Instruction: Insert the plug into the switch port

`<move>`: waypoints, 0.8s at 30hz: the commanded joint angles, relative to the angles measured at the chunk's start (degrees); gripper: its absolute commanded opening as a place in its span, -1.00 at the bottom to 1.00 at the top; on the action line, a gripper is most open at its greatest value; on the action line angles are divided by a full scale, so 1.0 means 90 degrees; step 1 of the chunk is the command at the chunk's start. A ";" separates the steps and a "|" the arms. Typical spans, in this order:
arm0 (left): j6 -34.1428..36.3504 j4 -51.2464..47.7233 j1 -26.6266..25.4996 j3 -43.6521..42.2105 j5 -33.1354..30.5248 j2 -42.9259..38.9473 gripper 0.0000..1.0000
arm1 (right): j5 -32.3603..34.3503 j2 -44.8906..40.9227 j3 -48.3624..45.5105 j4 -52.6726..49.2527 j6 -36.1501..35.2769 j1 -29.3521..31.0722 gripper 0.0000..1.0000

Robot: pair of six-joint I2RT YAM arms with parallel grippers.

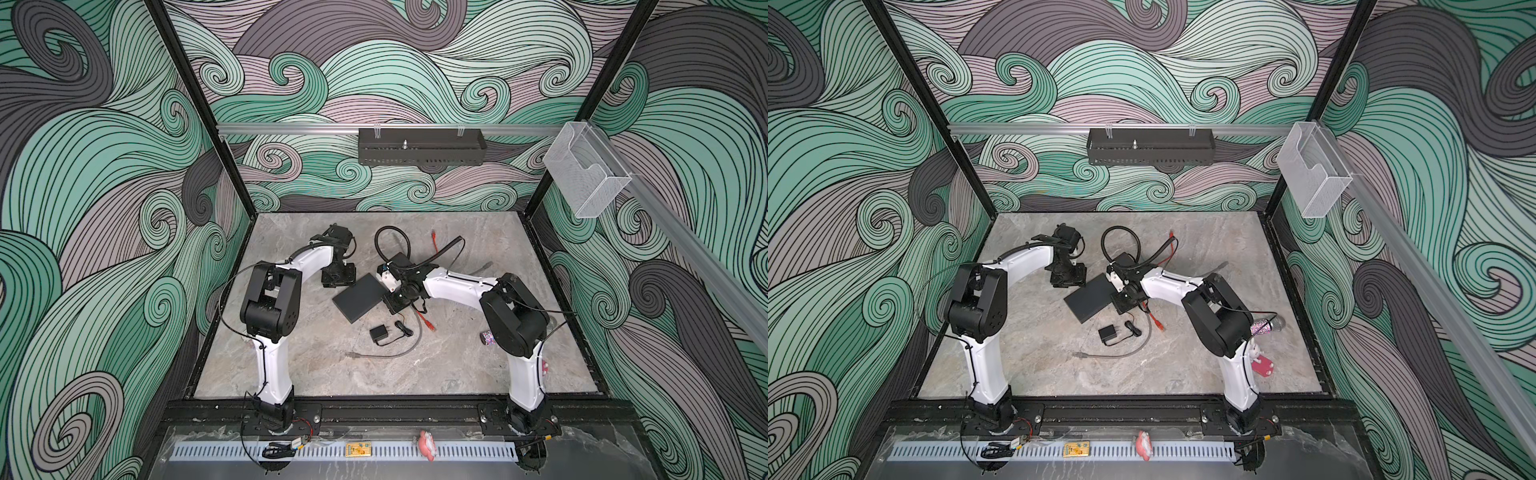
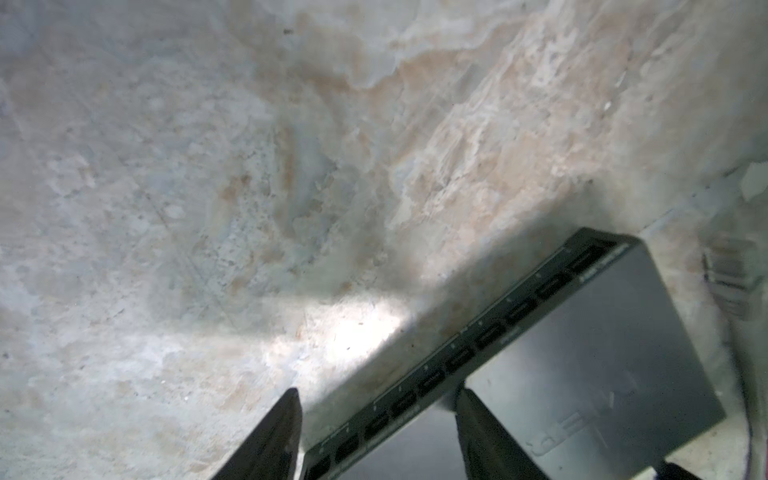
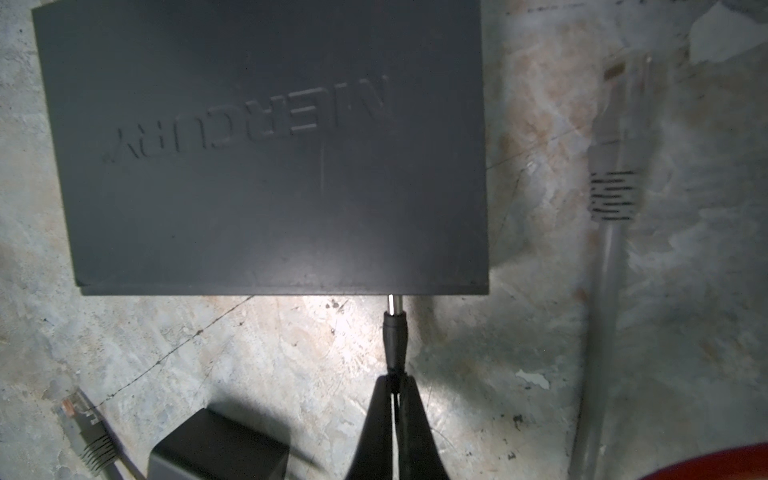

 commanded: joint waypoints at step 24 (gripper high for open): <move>0.0549 -0.0088 0.0095 0.0967 0.1345 0.0861 0.22 | 0.0259 0.0319 0.0496 -0.0130 -0.0307 -0.0085 -0.98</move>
